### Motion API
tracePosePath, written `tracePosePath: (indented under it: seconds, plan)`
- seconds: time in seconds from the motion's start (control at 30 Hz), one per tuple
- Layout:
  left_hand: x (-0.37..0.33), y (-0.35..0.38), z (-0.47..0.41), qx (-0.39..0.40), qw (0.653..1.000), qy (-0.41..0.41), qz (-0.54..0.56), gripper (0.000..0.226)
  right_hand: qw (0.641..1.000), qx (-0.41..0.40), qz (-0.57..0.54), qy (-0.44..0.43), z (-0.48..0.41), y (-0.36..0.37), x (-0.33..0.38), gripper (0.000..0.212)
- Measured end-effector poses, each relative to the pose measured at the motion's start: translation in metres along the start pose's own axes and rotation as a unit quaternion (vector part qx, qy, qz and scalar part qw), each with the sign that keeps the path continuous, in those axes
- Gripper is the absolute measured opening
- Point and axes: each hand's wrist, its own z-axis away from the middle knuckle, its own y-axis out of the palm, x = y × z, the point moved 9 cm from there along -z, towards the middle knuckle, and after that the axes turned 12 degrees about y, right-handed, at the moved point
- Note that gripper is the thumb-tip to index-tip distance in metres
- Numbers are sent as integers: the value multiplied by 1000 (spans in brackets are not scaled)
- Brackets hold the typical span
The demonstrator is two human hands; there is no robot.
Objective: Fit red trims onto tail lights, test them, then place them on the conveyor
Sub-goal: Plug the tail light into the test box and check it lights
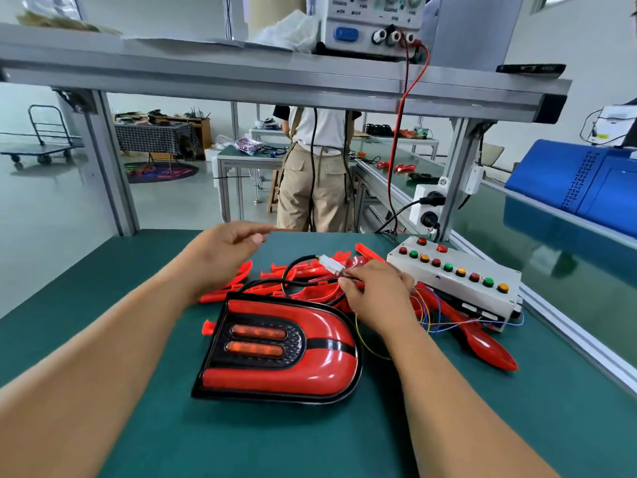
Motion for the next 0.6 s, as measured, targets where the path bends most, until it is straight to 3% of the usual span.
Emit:
tracePosePath:
  seconds: [0.07,0.13,0.2,0.37,0.6]
  plan:
    - [14,-20,31,-82,996,-31,14,30,1000,-7,6,8,0,1,-2,31]
    - [28,-23,58,-106,992,-70,20,28,998,-49,30,27,-1,-5,-6,39]
    - [38,-14,78,-86,990,-103,45,28,993,-75,62,61,-1,-11,-15,49]
    - [43,-8,96,-90,983,-130,95,31,984,34,92,148,-11,2,-41,92]
    - [47,8,97,-41,978,-138,149,30,973,71,162,150,-21,5,-38,94]
